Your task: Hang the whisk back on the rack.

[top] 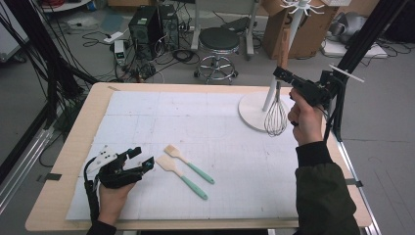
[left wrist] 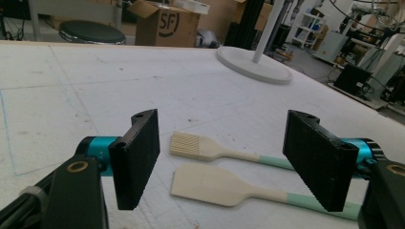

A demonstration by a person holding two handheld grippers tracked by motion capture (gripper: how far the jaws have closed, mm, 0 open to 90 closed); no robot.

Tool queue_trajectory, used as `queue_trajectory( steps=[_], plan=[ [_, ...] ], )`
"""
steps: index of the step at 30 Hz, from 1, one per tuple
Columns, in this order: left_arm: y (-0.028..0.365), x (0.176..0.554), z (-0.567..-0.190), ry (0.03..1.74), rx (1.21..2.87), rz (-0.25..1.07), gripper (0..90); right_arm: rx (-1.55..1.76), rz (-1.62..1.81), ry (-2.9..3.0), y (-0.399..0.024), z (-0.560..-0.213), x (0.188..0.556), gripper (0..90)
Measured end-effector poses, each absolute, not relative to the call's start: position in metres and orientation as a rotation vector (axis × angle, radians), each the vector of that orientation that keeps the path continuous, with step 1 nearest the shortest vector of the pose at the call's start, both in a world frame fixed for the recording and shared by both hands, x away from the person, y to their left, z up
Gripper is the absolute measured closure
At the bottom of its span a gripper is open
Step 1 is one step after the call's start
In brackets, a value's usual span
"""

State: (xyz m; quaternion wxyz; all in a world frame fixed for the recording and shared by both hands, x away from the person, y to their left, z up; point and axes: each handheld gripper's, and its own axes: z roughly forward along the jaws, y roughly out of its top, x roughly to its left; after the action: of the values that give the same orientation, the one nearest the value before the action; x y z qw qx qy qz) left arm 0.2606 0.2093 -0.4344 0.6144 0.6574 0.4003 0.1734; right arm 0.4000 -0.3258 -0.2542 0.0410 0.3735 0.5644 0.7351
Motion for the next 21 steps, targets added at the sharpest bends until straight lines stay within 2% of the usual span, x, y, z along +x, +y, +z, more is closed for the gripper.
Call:
queue_trajectory(
  steps=[21],
  plan=[
    [0.212, 0.259, -0.433, 0.911, 1.507, 0.393, 29.3, 1.153, 2.252, 1.66, -0.322, -0.224, 0.426, 73.5]
  ],
)
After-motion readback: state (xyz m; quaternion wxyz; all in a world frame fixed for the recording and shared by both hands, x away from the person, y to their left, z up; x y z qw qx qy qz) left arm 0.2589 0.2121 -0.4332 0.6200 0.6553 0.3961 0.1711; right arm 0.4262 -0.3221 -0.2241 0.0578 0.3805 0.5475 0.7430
